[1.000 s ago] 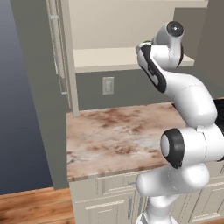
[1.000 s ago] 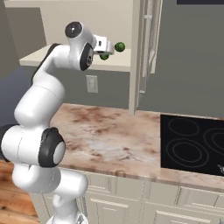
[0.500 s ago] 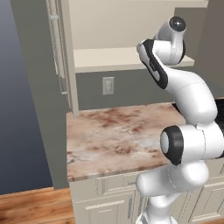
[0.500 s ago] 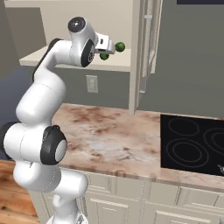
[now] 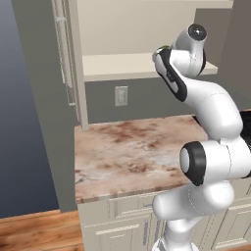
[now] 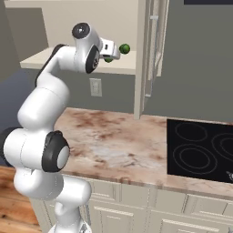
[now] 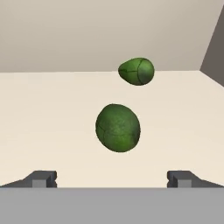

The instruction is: Pick the avocados from the cabinet and place them in one bowl. Pick the tomato from the sink and place it in the other bowl.

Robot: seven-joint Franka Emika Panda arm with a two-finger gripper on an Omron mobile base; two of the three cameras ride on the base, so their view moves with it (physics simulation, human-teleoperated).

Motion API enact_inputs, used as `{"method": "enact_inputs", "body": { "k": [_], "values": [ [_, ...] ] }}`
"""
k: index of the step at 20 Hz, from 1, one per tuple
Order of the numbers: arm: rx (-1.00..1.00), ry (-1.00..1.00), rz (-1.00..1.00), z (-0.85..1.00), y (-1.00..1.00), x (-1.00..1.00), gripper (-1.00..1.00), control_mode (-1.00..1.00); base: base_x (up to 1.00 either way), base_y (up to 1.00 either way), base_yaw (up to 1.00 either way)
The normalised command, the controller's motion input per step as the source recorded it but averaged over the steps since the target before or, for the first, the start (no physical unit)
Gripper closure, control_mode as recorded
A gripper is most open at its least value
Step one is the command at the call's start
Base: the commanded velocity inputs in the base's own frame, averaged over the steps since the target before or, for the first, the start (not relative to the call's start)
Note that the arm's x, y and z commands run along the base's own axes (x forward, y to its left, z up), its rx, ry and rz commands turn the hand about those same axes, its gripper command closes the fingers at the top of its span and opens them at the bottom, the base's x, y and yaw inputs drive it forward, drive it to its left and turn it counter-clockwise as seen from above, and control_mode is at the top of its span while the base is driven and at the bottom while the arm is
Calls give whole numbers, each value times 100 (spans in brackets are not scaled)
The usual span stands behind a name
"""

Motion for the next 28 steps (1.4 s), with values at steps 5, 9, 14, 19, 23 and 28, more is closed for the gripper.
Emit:
{"method": "enact_inputs", "body": {
  "k": [5,9,14,19,23,28],
  "values": [
    [0,0,0,0,0,22,-100,-100,0,0,0],
    [0,0,0,0,0,32,-100,-100,0,0,0],
    [0,0,0,0,0,29,-100,-100,0,0,0],
    [0,3,0,0,0,12,-100,-100,0,0,0],
    [0,1,0,0,-8,0,-100,-100,0,0,0],
    [0,0,0,0,-15,1,-100,-100,0,0,0]
  ]
}}
